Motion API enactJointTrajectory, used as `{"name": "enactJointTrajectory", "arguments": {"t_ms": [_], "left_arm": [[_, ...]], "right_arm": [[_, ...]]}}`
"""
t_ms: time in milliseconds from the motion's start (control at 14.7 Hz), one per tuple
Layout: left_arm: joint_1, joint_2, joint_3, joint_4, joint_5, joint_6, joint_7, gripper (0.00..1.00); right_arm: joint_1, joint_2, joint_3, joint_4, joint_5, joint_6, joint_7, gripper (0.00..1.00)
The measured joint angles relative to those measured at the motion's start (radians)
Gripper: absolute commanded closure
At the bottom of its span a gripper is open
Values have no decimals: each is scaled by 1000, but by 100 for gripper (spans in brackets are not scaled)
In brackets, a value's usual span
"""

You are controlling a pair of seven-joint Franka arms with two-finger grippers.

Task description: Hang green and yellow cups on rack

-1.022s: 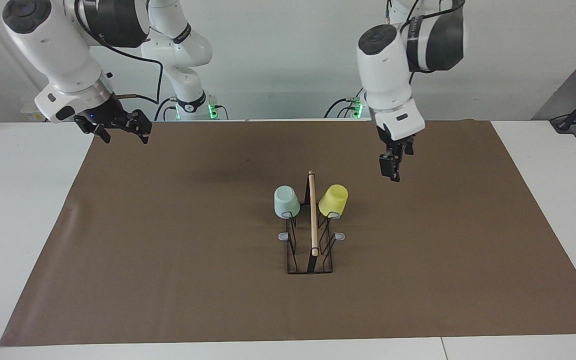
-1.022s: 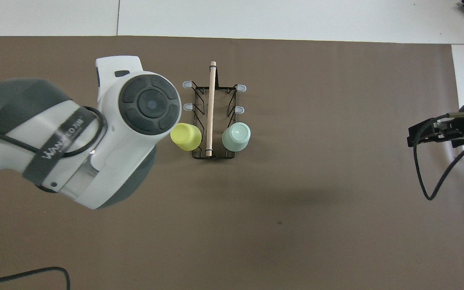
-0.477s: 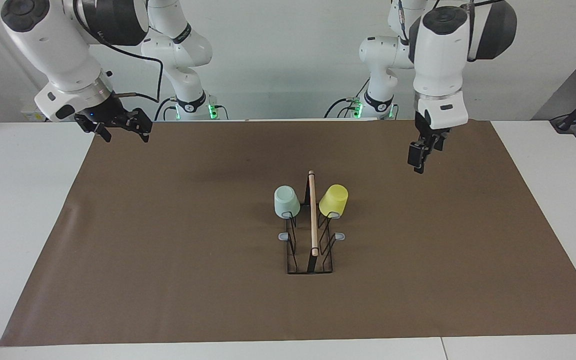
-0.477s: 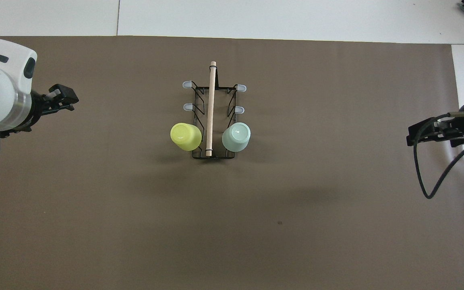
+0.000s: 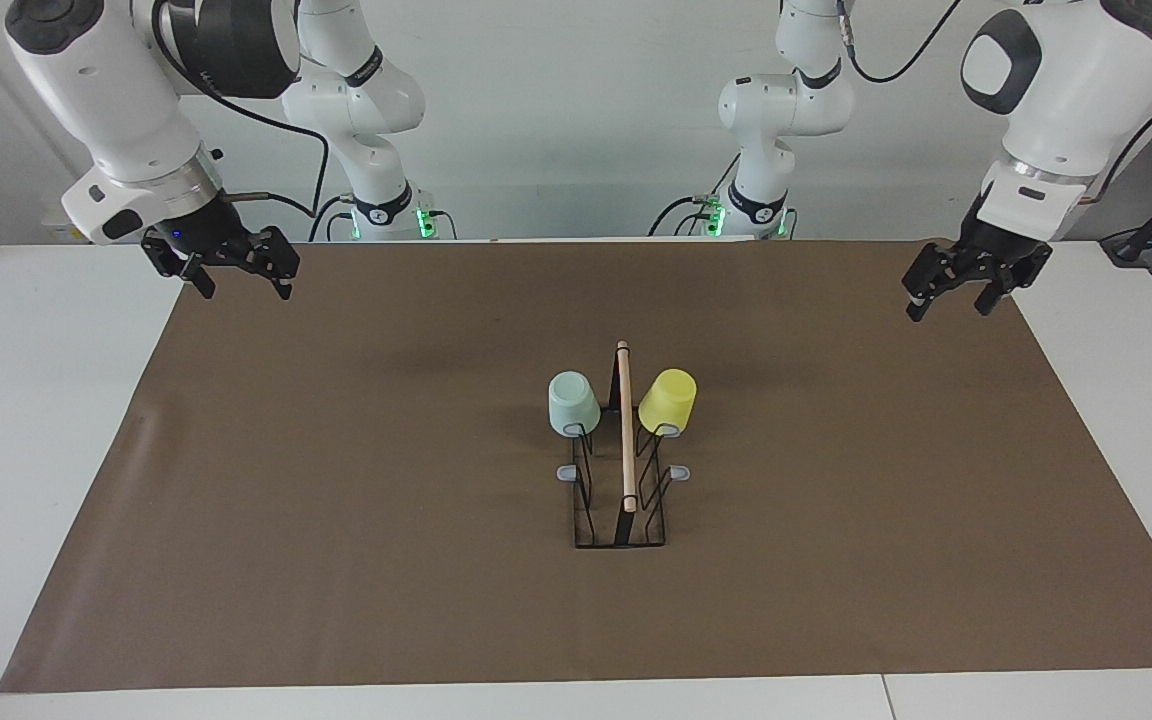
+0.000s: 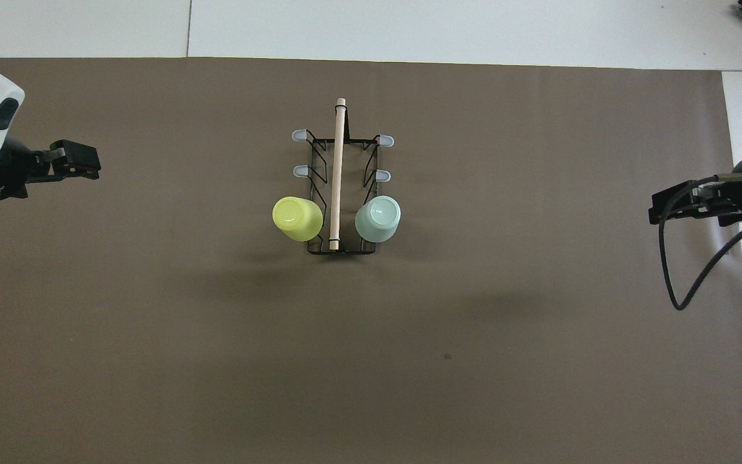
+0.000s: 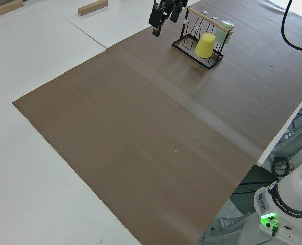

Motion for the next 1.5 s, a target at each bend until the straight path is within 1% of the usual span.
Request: {"name": "enactJointTrajectory", "arguments": {"t_ms": [272, 477, 749, 1090, 1498], "left_arm": [[-2, -1, -15, 100, -3, -143, 10, 0], [0, -3, -39, 130, -3, -210, 15, 0], [10, -35, -103, 125, 3, -274, 15, 0], [27, -63, -101, 78, 10, -288, 16, 0], [39, -65, -97, 75, 12, -288, 72, 0]], "right_arm": [[-1, -4, 0, 0, 0, -1, 0, 0], [0, -4, 1, 0, 0, -1, 0, 0], [0, -4, 1, 0, 0, -1, 0, 0], [0, -5, 1, 2, 0, 3, 0, 0], [0, -5, 1, 2, 0, 3, 0, 0]]}}
